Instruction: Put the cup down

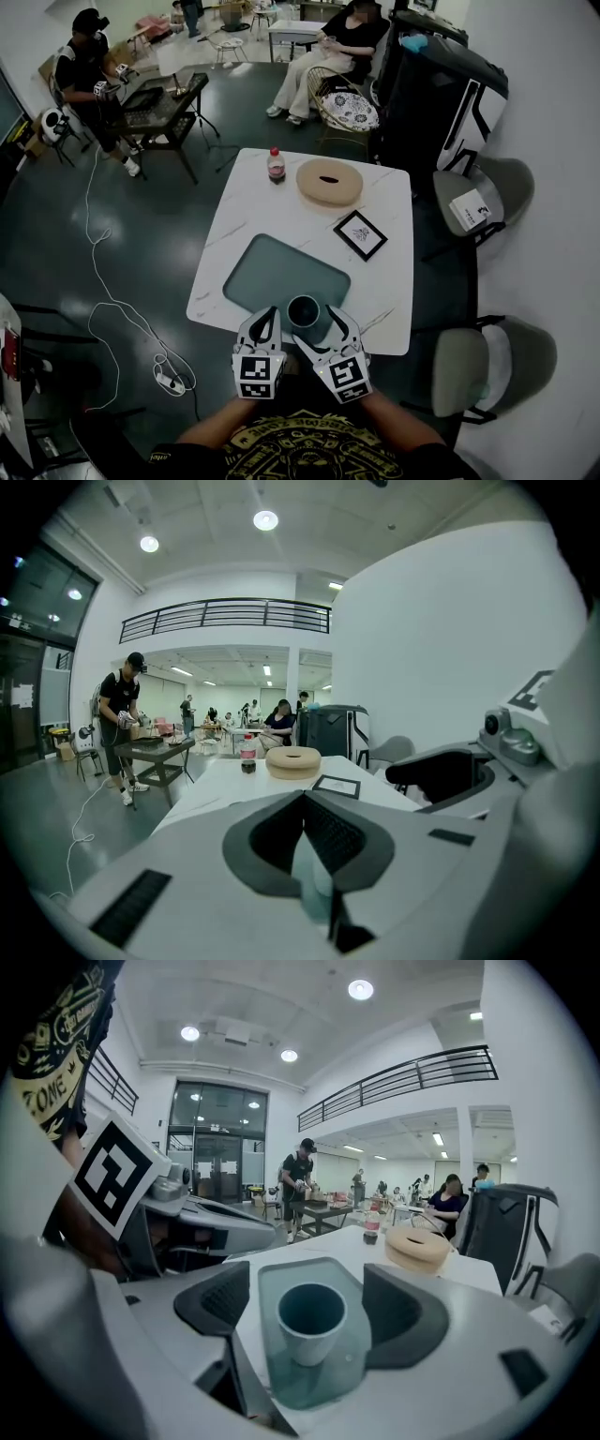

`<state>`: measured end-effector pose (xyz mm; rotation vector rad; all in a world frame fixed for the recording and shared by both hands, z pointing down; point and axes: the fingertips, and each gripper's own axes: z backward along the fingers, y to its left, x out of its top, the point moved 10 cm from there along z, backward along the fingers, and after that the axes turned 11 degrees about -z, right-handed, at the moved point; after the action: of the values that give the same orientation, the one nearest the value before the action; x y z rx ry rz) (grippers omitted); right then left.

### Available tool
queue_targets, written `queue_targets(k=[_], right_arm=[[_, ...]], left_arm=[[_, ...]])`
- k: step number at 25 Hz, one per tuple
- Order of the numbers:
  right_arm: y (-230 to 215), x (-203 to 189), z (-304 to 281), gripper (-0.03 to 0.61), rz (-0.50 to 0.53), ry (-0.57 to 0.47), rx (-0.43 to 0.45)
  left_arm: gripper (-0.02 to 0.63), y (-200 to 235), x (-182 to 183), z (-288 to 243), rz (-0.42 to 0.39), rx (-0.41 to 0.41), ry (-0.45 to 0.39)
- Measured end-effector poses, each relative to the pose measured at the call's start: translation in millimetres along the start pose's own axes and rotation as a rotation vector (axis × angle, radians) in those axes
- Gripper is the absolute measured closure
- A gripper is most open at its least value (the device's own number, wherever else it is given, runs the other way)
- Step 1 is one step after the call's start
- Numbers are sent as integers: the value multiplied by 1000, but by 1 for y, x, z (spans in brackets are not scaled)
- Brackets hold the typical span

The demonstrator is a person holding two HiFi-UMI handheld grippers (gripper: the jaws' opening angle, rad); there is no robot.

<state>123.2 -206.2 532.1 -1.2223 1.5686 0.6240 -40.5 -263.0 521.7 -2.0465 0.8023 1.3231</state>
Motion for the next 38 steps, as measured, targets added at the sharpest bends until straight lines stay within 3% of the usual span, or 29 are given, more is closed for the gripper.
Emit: queue_targets(k=[6,10,13,27,38], right_arm=[[6,6,46,408,-10,-49,0],[11,2,74,510,0,-48,3],[15,-5,93,548,10,-43,11],[27,-16,153,571,20,-60,76],[36,-21,166,571,-15,-56,59]], left_arm=[[603,-33,17,31,7,26,-38],[603,-56,24,57,2,53,-58],[603,-74,23,77,0,79,-61],[603,-126,26,137,-8,151,-56],[603,-138,11,151,-13,124,-33]])
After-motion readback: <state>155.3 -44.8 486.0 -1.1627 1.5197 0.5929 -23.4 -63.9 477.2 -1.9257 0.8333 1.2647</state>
